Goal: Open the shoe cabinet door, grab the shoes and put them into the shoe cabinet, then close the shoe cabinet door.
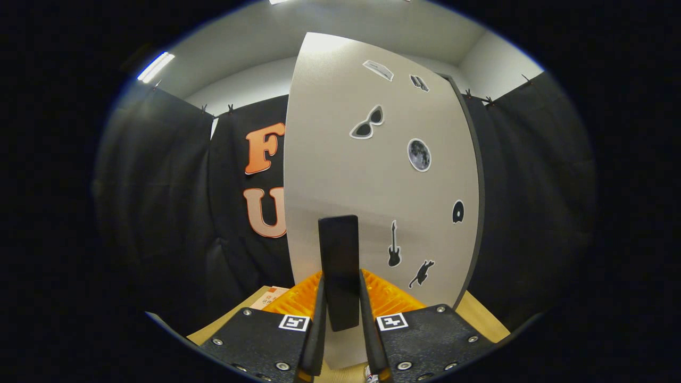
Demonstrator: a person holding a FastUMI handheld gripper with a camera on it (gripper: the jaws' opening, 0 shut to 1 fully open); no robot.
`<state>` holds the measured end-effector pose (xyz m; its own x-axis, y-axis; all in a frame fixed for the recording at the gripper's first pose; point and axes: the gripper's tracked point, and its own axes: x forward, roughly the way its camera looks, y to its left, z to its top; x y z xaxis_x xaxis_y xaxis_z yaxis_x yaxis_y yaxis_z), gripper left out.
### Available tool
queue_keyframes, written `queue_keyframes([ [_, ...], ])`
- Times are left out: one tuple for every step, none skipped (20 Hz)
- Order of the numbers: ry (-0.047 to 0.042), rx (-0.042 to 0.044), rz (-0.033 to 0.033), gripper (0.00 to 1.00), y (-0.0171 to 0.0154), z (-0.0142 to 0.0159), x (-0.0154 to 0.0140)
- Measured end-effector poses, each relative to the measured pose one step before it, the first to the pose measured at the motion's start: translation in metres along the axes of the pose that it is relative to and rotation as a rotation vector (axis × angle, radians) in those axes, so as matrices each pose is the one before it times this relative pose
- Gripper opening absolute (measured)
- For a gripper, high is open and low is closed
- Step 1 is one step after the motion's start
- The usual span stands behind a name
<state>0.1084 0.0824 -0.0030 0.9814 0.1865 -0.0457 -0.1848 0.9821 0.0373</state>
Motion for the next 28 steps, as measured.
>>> queue_keyframes([
  [-0.00013, 0.00175, -0.00202, 0.32, -0.00275, 0.00057, -0.00401],
  [-0.00062, 0.00135, -0.00356, 0.32, -0.00371, -0.00037, -0.00488],
  [-0.00056, 0.00059, -0.00371, 0.32, -0.00341, 0.00059, -0.0047],
  [0.00006, 0.00012, -0.00384, 0.32, -0.00453, -0.00036, -0.00577],
  [0.00122, -0.00127, -0.00393, 0.32, -0.00434, -0.00028, -0.00516],
  [-0.00089, 0.00136, -0.00636, 0.32, -0.00447, 0.00063, -0.00518],
  [0.00164, -0.00133, -0.00554, 0.32, -0.00458, 0.00033, -0.00545],
  [-0.00093, -0.00204, -0.00632, 0.32, -0.00481, -0.00025, -0.006],
  [0.00174, -0.00546, -0.00768, 0.32, -0.00529, -0.00034, -0.0049],
  [-0.00033, -0.00356, -0.00901, 0.32, -0.00514, 0.00037, -0.00516],
  [0.00107, -0.00165, -0.01107, 0.32, -0.00537, 0.00083, -0.00532],
  [-0.0002, -0.00242, -0.01168, 0.32, -0.00539, 0.00001, -0.00579],
  [0.00001, 0.00079, -0.01341, 0.32, -0.00594, 0.00057, -0.00486],
  [0.00048, -0.00074, -0.0145, 0.32, -0.00622, -0.00012, -0.00627],
  [0.00085, -0.00282, -0.01469, 0.32, -0.00708, 0.00005, -0.00531],
  [0.00586, 0.00848, -0.0184, 0.32, -0.00903, 0.00206, -0.01011],
  [0.00321, 0.00533, -0.01764, 0.32, -0.00697, -0.00033, -0.00654],
  [0.00245, 0.00217, -0.01673, 0.32, -0.00659, 0.00038, -0.00372],
  [0.00485, 0.00859, -0.0189, 0.32, -0.00663, -0.00008, -0.00354],
  [0.00054, -0.00023, -0.01887, 0.32, -0.00654, -0.00039, -0.0035],
  [-0.00189, -0.0081, -0.01872, 0.31, -0.00775, -0.00015, -0.00293],
  [0.00045, -0.00433, -0.02875, 0.31, -0.00931, -0.00044, -0.00211],
  [-0.00154, -0.00189, -0.0186, 0.31, -0.00905, 0.00079, -0.0012],
  [0.00273, 0.00795, -0.01622, 0.35, -0.00714, -0.00008, -0.00306],
  [-0.00128, 0.01329, -0.01353, 0.35, -0.00769, 0.00082, -0.00119],
  [-0.00217, 0.01105, -0.01451, 0.36, -0.00798, -0.00077, -0.00124],
  [-0.00088, 0.00923, -0.01542, 0.37, -0.0065, 0.00005, -0.00079],
  [-0.00429, 0.00448, -0.01627, 0.39, -0.00756, -0.0005, -0.00127],
])
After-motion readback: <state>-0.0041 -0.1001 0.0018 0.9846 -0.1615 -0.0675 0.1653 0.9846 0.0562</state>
